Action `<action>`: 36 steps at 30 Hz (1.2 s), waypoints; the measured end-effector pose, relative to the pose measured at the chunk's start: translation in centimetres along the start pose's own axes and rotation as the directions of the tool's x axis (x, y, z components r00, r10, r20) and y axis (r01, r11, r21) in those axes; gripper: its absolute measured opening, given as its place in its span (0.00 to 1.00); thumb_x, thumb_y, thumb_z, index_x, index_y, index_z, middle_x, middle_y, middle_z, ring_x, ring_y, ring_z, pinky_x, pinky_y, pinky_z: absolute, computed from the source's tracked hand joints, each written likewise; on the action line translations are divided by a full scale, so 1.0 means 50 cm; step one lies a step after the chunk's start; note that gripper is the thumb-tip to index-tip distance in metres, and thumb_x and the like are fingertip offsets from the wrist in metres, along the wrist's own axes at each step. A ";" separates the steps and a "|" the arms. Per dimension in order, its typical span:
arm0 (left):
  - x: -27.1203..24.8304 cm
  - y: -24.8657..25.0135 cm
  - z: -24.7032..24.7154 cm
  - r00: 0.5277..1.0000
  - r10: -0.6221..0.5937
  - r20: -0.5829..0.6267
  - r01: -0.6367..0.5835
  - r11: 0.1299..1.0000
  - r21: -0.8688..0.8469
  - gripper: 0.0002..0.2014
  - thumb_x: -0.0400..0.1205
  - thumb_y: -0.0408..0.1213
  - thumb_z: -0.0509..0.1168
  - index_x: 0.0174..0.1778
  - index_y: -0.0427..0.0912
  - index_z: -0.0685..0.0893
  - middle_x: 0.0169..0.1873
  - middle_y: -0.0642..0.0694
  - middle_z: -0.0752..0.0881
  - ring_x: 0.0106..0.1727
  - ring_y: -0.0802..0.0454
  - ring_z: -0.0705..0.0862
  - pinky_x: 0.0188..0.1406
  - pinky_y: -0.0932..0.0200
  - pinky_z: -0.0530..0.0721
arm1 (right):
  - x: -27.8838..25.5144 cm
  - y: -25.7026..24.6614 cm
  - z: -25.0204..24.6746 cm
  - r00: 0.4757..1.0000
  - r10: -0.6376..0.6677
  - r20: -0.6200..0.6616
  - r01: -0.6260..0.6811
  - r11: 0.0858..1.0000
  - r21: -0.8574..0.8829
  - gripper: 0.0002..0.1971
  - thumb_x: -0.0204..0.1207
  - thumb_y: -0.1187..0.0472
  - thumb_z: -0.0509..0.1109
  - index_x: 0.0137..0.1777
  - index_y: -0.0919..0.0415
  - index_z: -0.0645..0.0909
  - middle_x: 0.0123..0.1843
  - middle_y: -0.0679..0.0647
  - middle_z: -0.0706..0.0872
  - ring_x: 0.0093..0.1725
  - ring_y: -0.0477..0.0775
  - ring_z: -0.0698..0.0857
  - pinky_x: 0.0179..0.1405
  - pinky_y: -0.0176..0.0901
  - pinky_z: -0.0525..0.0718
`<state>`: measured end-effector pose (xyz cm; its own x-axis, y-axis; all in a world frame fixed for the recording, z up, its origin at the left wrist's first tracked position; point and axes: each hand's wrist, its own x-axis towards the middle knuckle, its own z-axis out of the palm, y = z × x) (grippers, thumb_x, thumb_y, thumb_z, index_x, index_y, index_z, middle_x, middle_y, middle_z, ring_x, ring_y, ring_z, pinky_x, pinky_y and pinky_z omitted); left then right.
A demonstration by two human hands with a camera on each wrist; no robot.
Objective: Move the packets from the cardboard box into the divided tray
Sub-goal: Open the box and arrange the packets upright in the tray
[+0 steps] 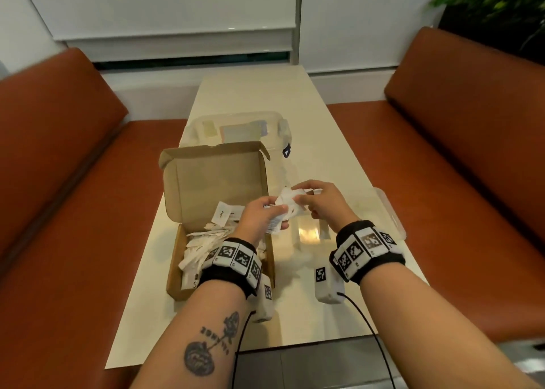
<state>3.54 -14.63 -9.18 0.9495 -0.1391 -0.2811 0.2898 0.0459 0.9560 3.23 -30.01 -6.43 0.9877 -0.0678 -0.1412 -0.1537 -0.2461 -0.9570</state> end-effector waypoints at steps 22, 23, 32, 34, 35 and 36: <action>0.043 -0.018 0.160 0.991 0.018 -0.134 -0.018 1.000 -0.003 0.15 0.81 0.23 0.62 0.62 0.41 0.80 0.60 0.38 0.83 0.39 0.51 0.88 0.26 0.63 0.87 | 0.076 0.007 -0.120 0.962 0.272 -0.021 -0.168 0.649 0.742 0.20 0.66 0.80 0.45 0.48 0.70 0.75 0.36 0.63 0.77 0.27 0.53 0.69 0.25 0.42 0.71; 0.041 -0.017 0.160 0.991 0.038 -0.130 -0.039 0.999 -0.001 0.21 0.81 0.23 0.62 0.69 0.45 0.76 0.62 0.43 0.79 0.42 0.50 0.88 0.27 0.61 0.88 | 0.078 0.006 -0.115 0.961 0.277 0.005 -0.182 0.618 0.765 0.20 0.66 0.80 0.44 0.48 0.70 0.75 0.35 0.62 0.77 0.28 0.53 0.70 0.26 0.42 0.72; 0.035 -0.008 0.143 0.994 -0.007 -0.109 0.000 0.998 -0.065 0.10 0.81 0.23 0.61 0.54 0.30 0.87 0.48 0.37 0.86 0.38 0.51 0.86 0.28 0.65 0.86 | 0.090 0.031 -0.087 0.992 0.124 -0.006 -0.068 0.585 0.808 0.25 0.67 0.85 0.43 0.54 0.66 0.73 0.51 0.64 0.85 0.52 0.60 0.87 0.60 0.48 0.81; 0.037 -0.011 0.135 0.992 -0.002 -0.126 -0.010 0.996 -0.093 0.10 0.81 0.24 0.61 0.54 0.30 0.87 0.46 0.41 0.86 0.38 0.53 0.85 0.30 0.65 0.87 | 0.092 0.039 -0.087 0.995 0.098 0.012 -0.072 0.637 0.767 0.27 0.66 0.86 0.43 0.56 0.65 0.73 0.55 0.62 0.86 0.59 0.59 0.85 0.65 0.48 0.76; 0.038 -0.013 0.133 0.992 0.000 -0.127 -0.013 0.995 -0.101 0.10 0.81 0.26 0.63 0.54 0.31 0.87 0.45 0.43 0.86 0.37 0.54 0.86 0.31 0.65 0.87 | 0.093 0.041 -0.087 0.996 0.085 0.025 -0.075 0.662 0.746 0.28 0.66 0.86 0.43 0.59 0.64 0.72 0.56 0.61 0.85 0.61 0.59 0.84 0.67 0.48 0.75; 0.038 -0.015 0.131 0.992 0.004 -0.123 -0.017 0.994 -0.103 0.09 0.80 0.28 0.66 0.54 0.31 0.87 0.43 0.45 0.87 0.36 0.56 0.87 0.32 0.65 0.87 | 0.094 0.042 -0.086 0.997 0.073 0.036 -0.077 0.685 0.725 0.29 0.67 0.86 0.44 0.61 0.64 0.72 0.57 0.60 0.85 0.64 0.58 0.82 0.69 0.47 0.74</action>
<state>4.35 -21.40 -9.86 0.9582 -0.0161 -0.2858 0.2849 0.1504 0.9467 7.42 -34.99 -8.03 0.9742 -0.0504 -0.2202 -0.1594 0.5376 -0.8280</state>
